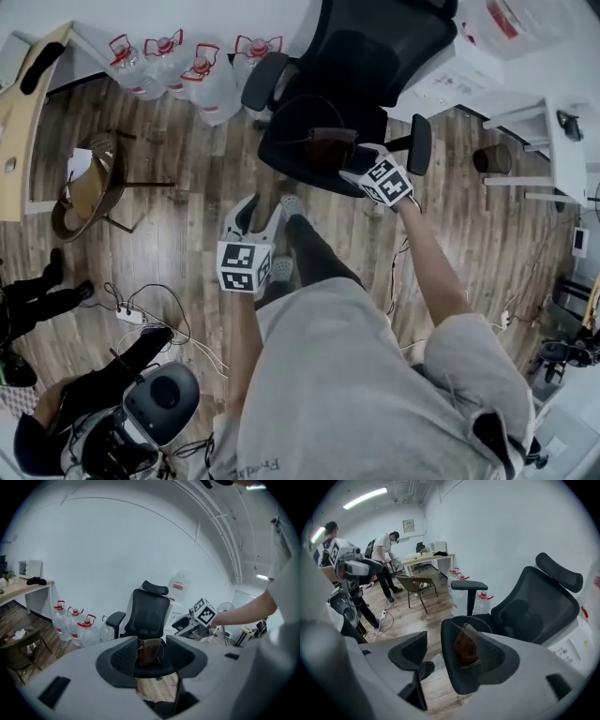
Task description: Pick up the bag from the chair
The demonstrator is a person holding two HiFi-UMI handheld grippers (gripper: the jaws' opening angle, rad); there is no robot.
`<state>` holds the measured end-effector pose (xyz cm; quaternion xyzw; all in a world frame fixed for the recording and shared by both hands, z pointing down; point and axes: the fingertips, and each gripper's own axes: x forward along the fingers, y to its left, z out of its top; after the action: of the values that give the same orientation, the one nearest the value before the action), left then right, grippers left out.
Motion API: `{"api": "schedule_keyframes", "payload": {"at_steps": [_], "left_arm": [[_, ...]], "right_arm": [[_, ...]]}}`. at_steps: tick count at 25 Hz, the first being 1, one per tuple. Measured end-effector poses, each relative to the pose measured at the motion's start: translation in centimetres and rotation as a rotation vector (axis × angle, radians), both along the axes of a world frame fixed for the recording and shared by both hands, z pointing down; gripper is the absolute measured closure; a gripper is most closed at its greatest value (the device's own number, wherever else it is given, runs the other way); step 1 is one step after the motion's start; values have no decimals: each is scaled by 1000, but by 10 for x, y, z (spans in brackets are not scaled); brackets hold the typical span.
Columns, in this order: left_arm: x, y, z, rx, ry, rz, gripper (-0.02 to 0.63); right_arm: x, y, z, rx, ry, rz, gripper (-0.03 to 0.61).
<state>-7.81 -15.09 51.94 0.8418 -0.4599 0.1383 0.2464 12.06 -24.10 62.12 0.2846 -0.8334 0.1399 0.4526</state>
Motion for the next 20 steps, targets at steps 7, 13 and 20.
{"api": "schedule_keyframes", "payload": {"at_steps": [7, 13, 20], "left_arm": [[42, -57, 23, -29, -17, 32, 431], [48, -95, 49, -56, -42, 14, 431], [44, -133, 69, -54, -24, -46, 451]], "right_arm": [[13, -62, 54, -40, 71, -129, 258], [13, -92, 113, -120, 158, -272, 268], [7, -110, 179, -170, 168, -347, 270]]}}
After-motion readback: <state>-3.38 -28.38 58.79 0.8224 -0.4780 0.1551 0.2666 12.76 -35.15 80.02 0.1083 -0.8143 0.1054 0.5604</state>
